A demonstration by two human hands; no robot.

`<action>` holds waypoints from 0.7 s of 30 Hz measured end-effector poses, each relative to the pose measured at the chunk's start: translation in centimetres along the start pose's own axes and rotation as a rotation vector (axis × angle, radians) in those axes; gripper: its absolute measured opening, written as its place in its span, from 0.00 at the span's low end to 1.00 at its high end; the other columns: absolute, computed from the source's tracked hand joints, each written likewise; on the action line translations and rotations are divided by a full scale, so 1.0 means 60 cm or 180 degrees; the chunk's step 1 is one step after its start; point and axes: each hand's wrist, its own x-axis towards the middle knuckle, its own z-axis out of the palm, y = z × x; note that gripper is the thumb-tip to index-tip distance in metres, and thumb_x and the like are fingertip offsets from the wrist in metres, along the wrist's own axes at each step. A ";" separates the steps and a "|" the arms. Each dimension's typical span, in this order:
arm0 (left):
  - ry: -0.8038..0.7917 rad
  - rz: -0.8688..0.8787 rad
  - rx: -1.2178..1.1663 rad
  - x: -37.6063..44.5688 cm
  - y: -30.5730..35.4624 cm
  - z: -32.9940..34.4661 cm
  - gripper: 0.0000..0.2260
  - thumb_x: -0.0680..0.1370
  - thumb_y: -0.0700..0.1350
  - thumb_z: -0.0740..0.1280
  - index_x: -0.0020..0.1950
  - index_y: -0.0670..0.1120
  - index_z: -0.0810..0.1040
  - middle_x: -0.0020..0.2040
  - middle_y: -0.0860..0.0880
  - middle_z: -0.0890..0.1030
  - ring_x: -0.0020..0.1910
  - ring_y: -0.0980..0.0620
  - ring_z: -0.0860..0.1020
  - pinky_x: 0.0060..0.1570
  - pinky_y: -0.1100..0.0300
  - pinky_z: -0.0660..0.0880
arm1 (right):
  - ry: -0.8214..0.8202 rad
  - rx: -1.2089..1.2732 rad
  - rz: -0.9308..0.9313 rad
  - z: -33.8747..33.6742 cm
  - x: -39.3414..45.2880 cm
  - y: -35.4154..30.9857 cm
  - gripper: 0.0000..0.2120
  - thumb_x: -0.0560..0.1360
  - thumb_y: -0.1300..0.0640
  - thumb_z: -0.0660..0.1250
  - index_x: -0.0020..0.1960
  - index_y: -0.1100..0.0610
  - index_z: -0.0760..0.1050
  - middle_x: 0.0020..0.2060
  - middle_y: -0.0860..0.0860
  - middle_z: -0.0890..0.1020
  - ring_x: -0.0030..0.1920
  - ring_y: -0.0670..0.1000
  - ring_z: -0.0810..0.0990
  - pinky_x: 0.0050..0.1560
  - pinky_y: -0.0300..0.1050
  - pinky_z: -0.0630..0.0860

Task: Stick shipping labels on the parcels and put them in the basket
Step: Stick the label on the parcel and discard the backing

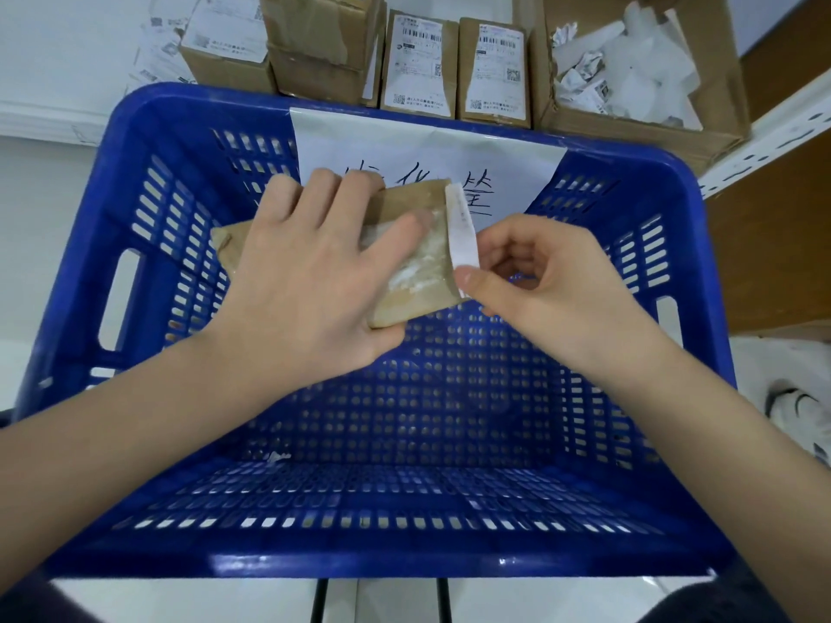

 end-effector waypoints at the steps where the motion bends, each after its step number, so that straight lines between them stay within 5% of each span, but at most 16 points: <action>1: -0.0005 0.0007 0.0006 -0.001 0.000 0.001 0.28 0.66 0.57 0.67 0.62 0.46 0.69 0.56 0.36 0.75 0.48 0.38 0.74 0.45 0.48 0.62 | -0.0026 -0.0070 0.0022 0.001 -0.001 0.001 0.06 0.73 0.62 0.70 0.40 0.54 0.76 0.35 0.46 0.80 0.37 0.44 0.78 0.40 0.34 0.75; 8: 0.0013 0.0158 0.0042 -0.005 0.011 0.007 0.30 0.64 0.56 0.72 0.61 0.45 0.70 0.54 0.37 0.76 0.46 0.39 0.73 0.44 0.48 0.60 | 0.0075 -0.0102 0.0440 -0.002 0.004 0.007 0.08 0.71 0.64 0.68 0.34 0.58 0.74 0.28 0.50 0.75 0.33 0.49 0.73 0.38 0.43 0.71; 13: -0.0023 0.0245 0.0046 -0.010 0.018 0.013 0.33 0.61 0.55 0.73 0.61 0.45 0.69 0.54 0.36 0.76 0.46 0.39 0.74 0.43 0.48 0.60 | 0.0091 -0.0485 0.0231 0.003 0.005 0.010 0.09 0.73 0.52 0.69 0.38 0.55 0.73 0.31 0.45 0.77 0.33 0.43 0.74 0.36 0.35 0.70; 16: -0.0133 0.0307 0.0006 -0.012 0.024 0.020 0.37 0.58 0.56 0.76 0.62 0.46 0.68 0.54 0.35 0.76 0.45 0.39 0.74 0.44 0.48 0.60 | 0.0232 -0.0593 0.0001 -0.003 0.013 0.015 0.06 0.75 0.58 0.69 0.40 0.53 0.75 0.33 0.43 0.77 0.35 0.40 0.76 0.38 0.29 0.71; 21: -0.0139 0.0325 -0.0052 -0.015 0.031 0.019 0.36 0.59 0.57 0.76 0.62 0.45 0.67 0.54 0.35 0.76 0.45 0.39 0.75 0.44 0.48 0.61 | 0.0279 -0.0608 -0.0020 -0.007 0.015 0.021 0.12 0.75 0.61 0.69 0.36 0.49 0.73 0.31 0.45 0.76 0.31 0.45 0.74 0.35 0.34 0.72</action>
